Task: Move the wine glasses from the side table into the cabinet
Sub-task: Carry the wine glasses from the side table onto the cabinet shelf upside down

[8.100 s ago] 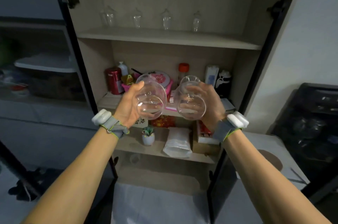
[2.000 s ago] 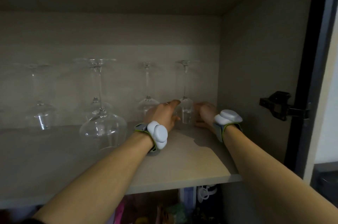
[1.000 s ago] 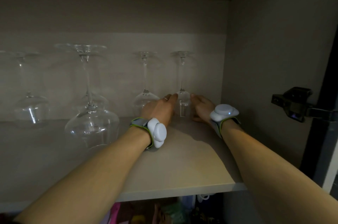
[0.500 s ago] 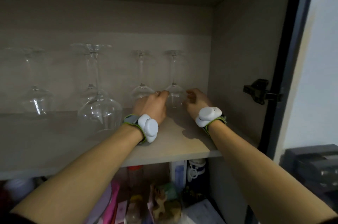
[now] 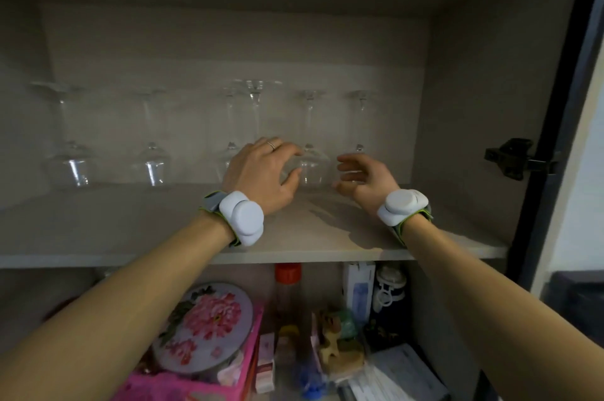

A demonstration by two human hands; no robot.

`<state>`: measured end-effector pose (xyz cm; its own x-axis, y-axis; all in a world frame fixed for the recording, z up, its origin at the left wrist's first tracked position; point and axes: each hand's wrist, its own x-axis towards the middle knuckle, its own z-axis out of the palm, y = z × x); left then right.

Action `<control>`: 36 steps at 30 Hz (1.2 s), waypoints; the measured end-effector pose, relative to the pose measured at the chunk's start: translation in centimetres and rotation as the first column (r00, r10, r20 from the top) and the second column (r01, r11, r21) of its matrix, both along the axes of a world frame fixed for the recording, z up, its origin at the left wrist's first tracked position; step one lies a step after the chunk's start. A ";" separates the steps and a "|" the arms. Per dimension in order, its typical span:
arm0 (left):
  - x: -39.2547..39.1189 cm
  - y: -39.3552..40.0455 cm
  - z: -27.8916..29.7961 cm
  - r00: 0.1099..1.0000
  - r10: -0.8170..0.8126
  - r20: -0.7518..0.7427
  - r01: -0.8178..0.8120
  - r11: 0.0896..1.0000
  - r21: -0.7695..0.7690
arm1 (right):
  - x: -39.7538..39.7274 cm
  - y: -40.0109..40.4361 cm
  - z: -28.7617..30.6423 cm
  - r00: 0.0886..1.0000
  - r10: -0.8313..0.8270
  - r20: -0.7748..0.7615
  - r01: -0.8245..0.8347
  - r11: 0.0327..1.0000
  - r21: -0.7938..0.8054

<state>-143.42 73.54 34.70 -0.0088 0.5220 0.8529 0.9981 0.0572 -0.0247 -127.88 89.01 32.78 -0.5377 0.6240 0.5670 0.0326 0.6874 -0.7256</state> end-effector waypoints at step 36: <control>5.7 10.1 -0.8 0.519 -0.476 0.710 0.638 0.769 0.049 | 8.2 1.4 0.7 0.995 -0.067 0.068 0.073 0.993 -0.090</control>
